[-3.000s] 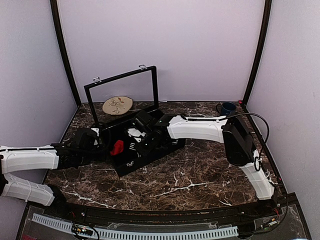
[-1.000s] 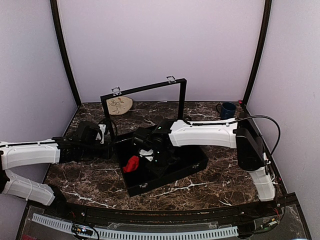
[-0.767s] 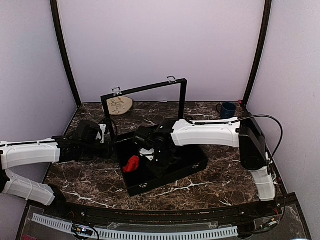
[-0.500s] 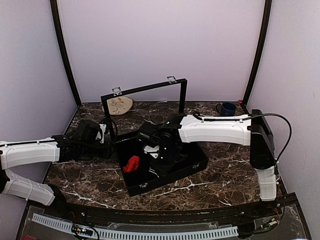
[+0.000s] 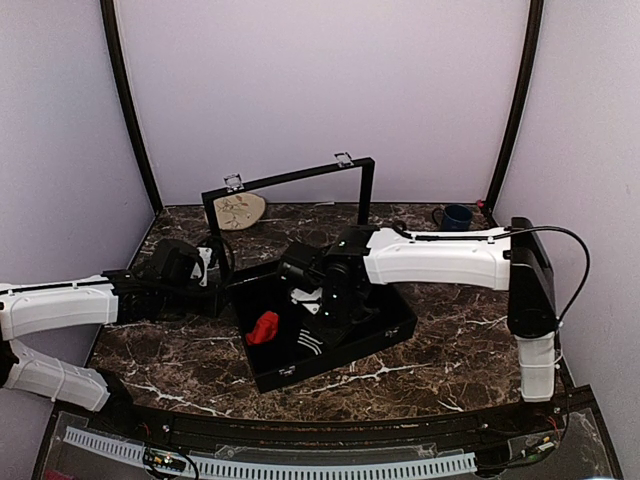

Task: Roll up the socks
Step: Place the sock in the storage box, then adjust the sock in the storage box.

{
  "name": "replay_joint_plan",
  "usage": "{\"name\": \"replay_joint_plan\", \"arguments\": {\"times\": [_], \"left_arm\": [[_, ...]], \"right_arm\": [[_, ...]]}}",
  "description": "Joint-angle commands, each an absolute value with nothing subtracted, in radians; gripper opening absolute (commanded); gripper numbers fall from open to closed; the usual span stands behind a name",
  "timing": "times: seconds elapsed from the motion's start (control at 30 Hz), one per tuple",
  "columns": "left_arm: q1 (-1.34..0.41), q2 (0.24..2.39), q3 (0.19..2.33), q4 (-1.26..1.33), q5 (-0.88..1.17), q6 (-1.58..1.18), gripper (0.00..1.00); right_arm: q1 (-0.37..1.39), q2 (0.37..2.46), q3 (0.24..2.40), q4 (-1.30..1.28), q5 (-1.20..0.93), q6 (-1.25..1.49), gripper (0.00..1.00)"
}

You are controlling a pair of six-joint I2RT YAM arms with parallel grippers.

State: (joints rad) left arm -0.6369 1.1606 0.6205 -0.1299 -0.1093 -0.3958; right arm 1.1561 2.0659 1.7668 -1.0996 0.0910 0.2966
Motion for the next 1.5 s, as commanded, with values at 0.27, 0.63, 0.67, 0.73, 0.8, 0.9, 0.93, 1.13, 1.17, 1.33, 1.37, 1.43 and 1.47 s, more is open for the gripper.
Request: {"name": "replay_joint_plan", "arguments": {"times": [0.27,0.63,0.67,0.73,0.8,0.9,0.93,1.13,1.17,1.33,1.37,1.43,1.47], "left_arm": [[-0.627,1.122,0.615,-0.165,-0.154,-0.411,0.22],[-0.627,1.143,0.613,-0.152,-0.146,-0.409,0.22],[-0.627,1.146,0.614,-0.149,-0.145,-0.407,0.22],[-0.627,1.152,0.615,-0.145,-0.144,-0.405,0.22],[-0.627,1.161,0.618,-0.141,-0.142,-0.402,0.22],[-0.627,1.174,0.623,-0.135,-0.137,-0.401,0.22],[-0.627,1.178,0.625,-0.133,-0.136,-0.4,0.22],[-0.627,1.19,0.629,-0.126,-0.13,-0.406,0.22],[-0.627,1.192,0.629,-0.124,-0.13,-0.408,0.22],[-0.627,1.193,0.626,-0.127,-0.131,-0.411,0.22],[-0.627,1.192,0.626,-0.128,-0.133,-0.412,0.22],[-0.627,1.187,0.626,-0.133,-0.136,-0.412,0.22],[-0.627,1.184,0.627,-0.135,-0.141,-0.411,0.22]], "right_arm": [[1.133,2.136,1.868,-1.011,0.075,0.283,0.0],[1.126,2.204,1.883,-0.981,0.002,0.272,0.0],[1.126,2.203,1.879,-0.976,-0.003,0.272,0.0],[1.126,2.203,1.868,-0.971,-0.016,0.273,0.0],[1.126,2.206,1.857,-0.965,-0.03,0.273,0.0],[1.127,2.217,1.846,-0.961,-0.048,0.272,0.0],[1.13,2.219,1.843,-0.958,-0.053,0.272,0.0],[1.138,2.232,1.826,-0.951,-0.066,0.273,0.0],[1.138,2.232,1.821,-0.95,-0.067,0.273,0.0],[1.138,2.234,1.811,-0.952,-0.059,0.27,0.0],[1.138,2.232,1.816,-0.954,-0.051,0.269,0.0],[1.138,2.227,1.834,-0.966,-0.031,0.267,0.0],[1.138,2.222,1.85,-0.971,-0.014,0.266,0.01]]}}
